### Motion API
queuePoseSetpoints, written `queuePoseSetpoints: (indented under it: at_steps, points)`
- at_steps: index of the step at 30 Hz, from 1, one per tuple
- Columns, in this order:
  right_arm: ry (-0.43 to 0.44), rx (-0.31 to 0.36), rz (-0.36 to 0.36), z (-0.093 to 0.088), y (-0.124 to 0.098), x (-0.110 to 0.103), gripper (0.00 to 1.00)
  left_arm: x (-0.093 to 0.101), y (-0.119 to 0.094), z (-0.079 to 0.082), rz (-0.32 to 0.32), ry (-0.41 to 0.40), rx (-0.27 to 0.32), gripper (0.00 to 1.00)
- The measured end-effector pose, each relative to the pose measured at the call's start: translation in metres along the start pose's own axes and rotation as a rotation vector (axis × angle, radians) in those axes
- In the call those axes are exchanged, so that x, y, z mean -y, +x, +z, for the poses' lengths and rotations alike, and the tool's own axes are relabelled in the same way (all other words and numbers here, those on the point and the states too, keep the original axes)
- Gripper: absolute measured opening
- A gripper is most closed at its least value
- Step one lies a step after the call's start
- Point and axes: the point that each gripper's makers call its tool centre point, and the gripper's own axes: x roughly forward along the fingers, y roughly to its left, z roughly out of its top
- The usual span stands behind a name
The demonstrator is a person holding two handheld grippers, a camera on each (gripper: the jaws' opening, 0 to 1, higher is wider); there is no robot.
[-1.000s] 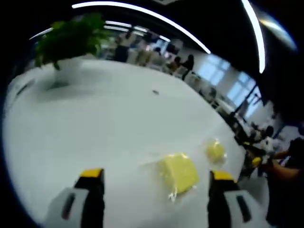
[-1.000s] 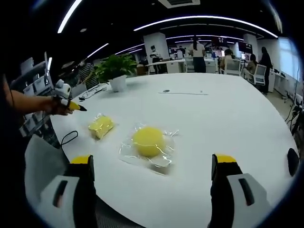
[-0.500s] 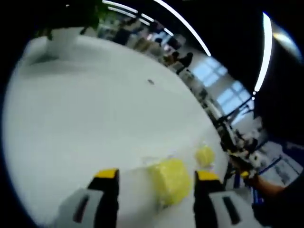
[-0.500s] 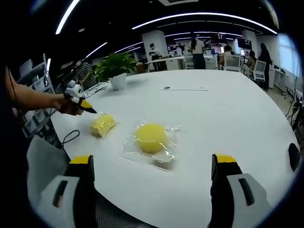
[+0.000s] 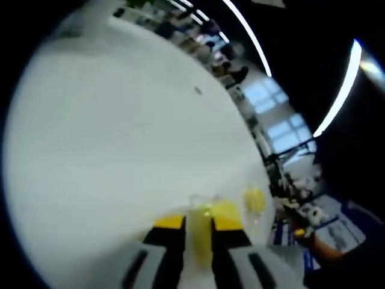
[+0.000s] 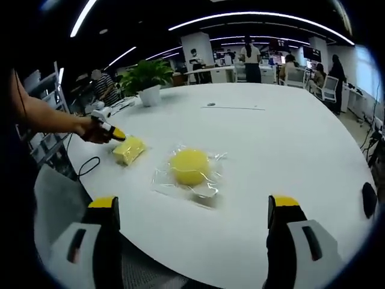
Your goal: Compare the silicone blocks by pressing each to a similar depth, holding the contact briefly, and releasing to observe deformation and rebound differences across the visible hardness samples.
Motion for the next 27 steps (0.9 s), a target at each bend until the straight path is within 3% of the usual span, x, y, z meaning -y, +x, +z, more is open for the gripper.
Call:
queuePoseSetpoints:
  at_steps: [2,4,6,8,10,17,27]
  points:
    - [0.015,0.008,-0.004,0.003,-0.001,0.003,0.96,-0.002,0.003,0.0,0.0,-0.001,-0.01,0.11]
    - [0.018,0.004,-0.006,0.002,-0.001,0.004,0.96,0.004,0.005,0.0,-0.048,-0.068,-0.003,0.05]
    - [0.018,0.001,-0.007,0.001,0.0,0.004,0.96,0.005,0.007,-0.003,-0.056,-0.091,-0.007,0.03]
    - [0.022,-0.001,-0.006,0.0,0.002,0.003,0.96,0.01,0.01,-0.012,-0.071,-0.062,-0.047,0.01]
    - [0.03,0.007,-0.007,0.0,0.002,0.003,0.96,0.012,0.013,-0.014,-0.076,-0.051,-0.047,0.0]
    - [0.039,0.001,0.0,-0.005,0.006,0.002,0.96,0.014,0.012,-0.013,-0.053,-0.063,-0.046,0.0]
    - [0.043,0.022,0.001,0.002,0.005,0.004,0.96,0.015,0.005,-0.011,-0.008,-0.005,0.021,0.0]
